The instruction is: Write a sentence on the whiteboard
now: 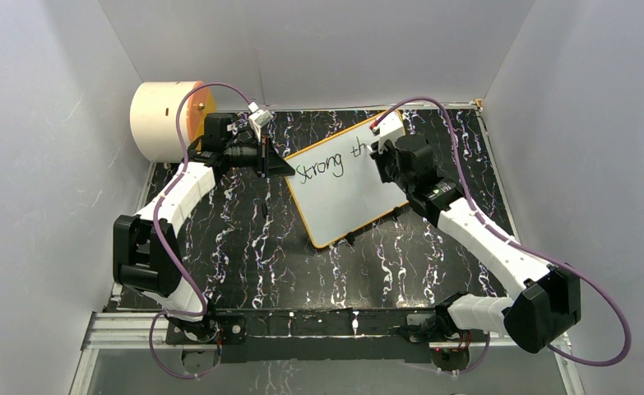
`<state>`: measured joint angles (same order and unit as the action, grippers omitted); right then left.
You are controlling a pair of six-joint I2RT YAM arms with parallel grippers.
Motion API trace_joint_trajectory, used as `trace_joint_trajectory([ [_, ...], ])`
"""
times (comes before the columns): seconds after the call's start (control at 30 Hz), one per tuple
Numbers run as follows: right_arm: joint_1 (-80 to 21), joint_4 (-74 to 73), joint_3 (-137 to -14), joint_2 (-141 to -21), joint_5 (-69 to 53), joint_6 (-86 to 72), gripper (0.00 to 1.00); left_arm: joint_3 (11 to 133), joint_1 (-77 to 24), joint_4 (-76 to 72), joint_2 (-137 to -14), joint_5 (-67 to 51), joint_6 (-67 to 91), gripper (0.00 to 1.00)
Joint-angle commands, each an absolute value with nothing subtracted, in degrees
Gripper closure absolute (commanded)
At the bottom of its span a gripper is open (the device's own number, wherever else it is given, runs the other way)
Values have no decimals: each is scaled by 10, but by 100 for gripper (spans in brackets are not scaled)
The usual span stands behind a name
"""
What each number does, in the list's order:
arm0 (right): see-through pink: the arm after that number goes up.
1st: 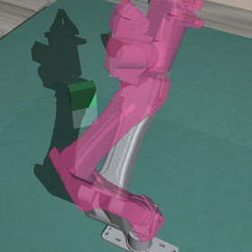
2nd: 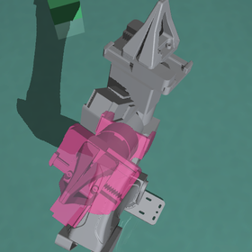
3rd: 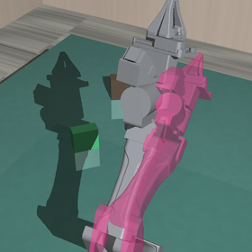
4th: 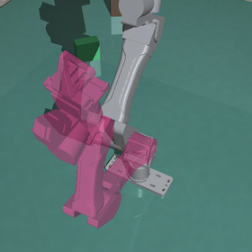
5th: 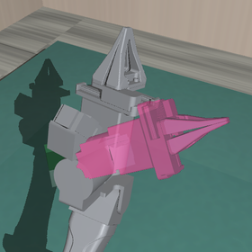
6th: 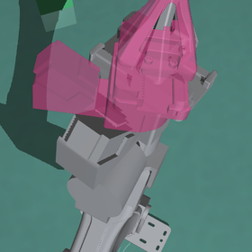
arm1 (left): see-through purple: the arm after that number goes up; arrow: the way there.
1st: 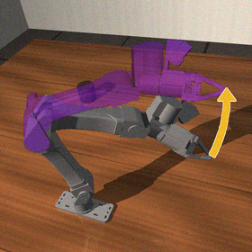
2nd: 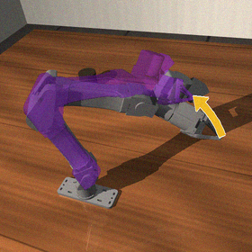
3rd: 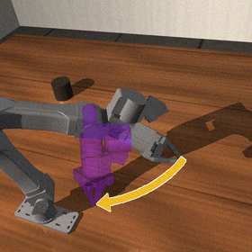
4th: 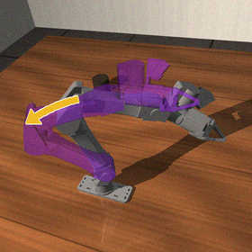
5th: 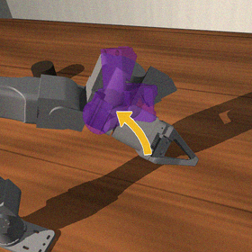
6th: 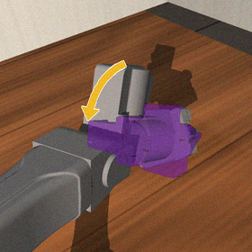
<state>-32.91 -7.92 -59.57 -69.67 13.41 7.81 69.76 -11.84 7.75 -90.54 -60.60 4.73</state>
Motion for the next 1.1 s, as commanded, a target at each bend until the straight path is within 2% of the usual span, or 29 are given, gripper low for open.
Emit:
trace_joint_trajectory([
  [0.0, -323, -38, -628, -704, 128, 85, 100, 692, -120, 92, -900, -620, 37, 100],
  [1.07, -316, -87, -614, -696, 115, 71, 100, 692, -120, 93, -902, -620, 37, 100],
])
